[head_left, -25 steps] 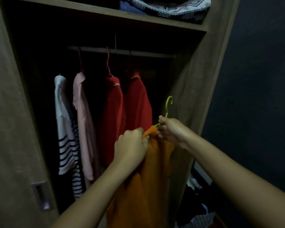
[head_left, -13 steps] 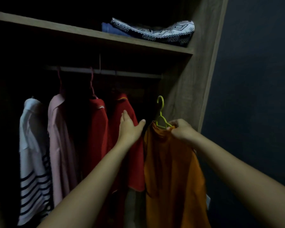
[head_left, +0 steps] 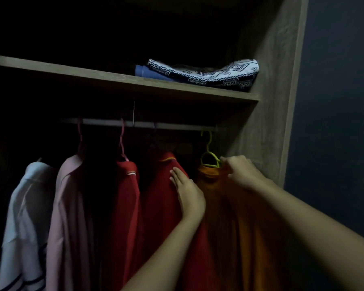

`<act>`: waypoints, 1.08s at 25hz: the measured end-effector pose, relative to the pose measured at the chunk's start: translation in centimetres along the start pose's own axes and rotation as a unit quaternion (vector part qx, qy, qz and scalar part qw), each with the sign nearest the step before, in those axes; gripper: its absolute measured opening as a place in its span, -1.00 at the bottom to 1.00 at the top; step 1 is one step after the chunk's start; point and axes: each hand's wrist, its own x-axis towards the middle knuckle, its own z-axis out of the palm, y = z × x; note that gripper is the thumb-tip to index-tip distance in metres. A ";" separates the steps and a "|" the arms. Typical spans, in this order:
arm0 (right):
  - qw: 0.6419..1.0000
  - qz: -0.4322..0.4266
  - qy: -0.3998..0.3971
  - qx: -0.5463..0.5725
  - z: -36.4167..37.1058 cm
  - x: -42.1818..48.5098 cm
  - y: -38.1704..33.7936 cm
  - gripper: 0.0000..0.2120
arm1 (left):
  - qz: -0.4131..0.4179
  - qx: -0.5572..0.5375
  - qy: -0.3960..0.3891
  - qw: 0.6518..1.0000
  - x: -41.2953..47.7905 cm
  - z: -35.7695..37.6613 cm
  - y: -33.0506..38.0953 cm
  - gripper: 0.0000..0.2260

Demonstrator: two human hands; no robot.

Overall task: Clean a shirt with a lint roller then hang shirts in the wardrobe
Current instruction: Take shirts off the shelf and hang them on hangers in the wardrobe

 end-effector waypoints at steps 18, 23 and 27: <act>0.998 -0.056 0.016 -0.030 0.2 9.5 -1.2 -0.80 | 0.037 0.021 -0.030 0.999 0.2 -1.0 0.1 -0.48; 0.994 -0.048 -0.065 -0.070 4.2 9.7 -1.6 -0.79 | 0.041 0.042 -0.036 0.998 0.1 -1.6 -0.4 -0.49; 0.996 -0.038 -0.053 -0.057 2.5 9.2 -1.4 -0.68 | 0.058 0.056 -0.052 0.995 0.1 -2.6 -0.4 -0.44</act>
